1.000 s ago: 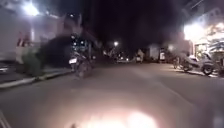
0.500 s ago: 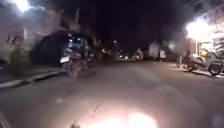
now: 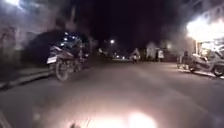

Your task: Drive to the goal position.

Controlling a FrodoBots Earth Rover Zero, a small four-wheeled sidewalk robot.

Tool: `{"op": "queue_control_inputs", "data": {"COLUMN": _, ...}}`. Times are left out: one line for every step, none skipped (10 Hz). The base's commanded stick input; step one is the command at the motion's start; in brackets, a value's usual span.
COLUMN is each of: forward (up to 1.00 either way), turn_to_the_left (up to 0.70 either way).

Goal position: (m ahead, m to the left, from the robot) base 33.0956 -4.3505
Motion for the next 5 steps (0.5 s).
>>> {"op": "queue_control_inputs", "data": {"forward": 1.00, "turn_to_the_left": 0.00}}
{"op": "queue_control_inputs", "data": {"forward": 1.00, "turn_to_the_left": 0.00}}
{"op": "queue_control_inputs", "data": {"forward": 1.00, "turn_to_the_left": 0.00}}
{"op": "queue_control_inputs", "data": {"forward": 1.00, "turn_to_the_left": 0.00}}
{"op": "queue_control_inputs", "data": {"forward": 1.00, "turn_to_the_left": 0.00}}
